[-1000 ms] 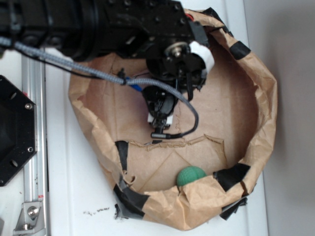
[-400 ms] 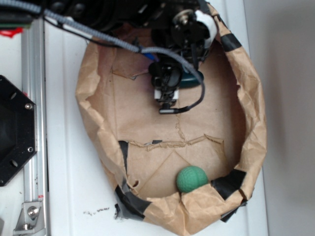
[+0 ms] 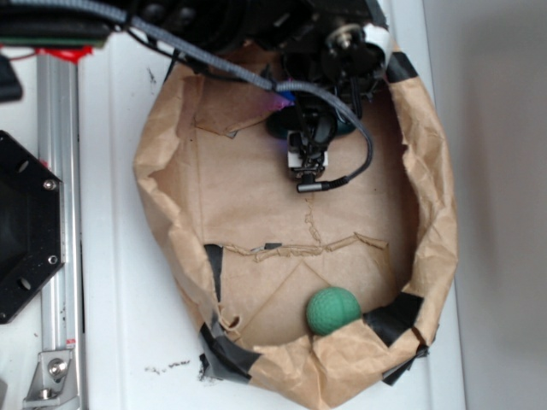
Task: Grab the plastic pickle.
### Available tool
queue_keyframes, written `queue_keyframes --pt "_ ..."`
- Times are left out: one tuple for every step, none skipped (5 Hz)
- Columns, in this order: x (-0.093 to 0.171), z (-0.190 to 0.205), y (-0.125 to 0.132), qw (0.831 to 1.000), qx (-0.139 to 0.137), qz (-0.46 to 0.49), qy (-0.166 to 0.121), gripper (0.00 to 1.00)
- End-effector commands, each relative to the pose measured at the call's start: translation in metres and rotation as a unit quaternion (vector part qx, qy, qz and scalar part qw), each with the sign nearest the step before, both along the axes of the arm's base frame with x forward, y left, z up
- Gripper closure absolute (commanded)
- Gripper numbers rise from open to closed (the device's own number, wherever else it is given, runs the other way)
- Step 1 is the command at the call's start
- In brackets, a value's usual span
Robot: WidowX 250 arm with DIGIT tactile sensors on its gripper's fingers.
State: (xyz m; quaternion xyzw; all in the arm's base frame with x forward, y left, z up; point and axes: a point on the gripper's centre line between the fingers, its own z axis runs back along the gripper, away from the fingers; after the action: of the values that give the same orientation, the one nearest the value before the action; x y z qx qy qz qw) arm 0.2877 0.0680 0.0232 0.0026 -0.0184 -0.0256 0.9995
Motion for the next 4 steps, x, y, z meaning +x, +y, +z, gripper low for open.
queue_keyframes --pt "0.007 0.014 -0.003 0.999 0.032 0.009 -0.036 1.0" --pt "0.003 0.017 0.002 0.998 0.039 0.027 -0.046 1.0" --pt "0.0 0.031 0.003 0.997 0.038 0.031 -0.061 1.0" --pt "-0.013 0.08 -0.013 0.995 0.019 0.014 -0.098 1.0"
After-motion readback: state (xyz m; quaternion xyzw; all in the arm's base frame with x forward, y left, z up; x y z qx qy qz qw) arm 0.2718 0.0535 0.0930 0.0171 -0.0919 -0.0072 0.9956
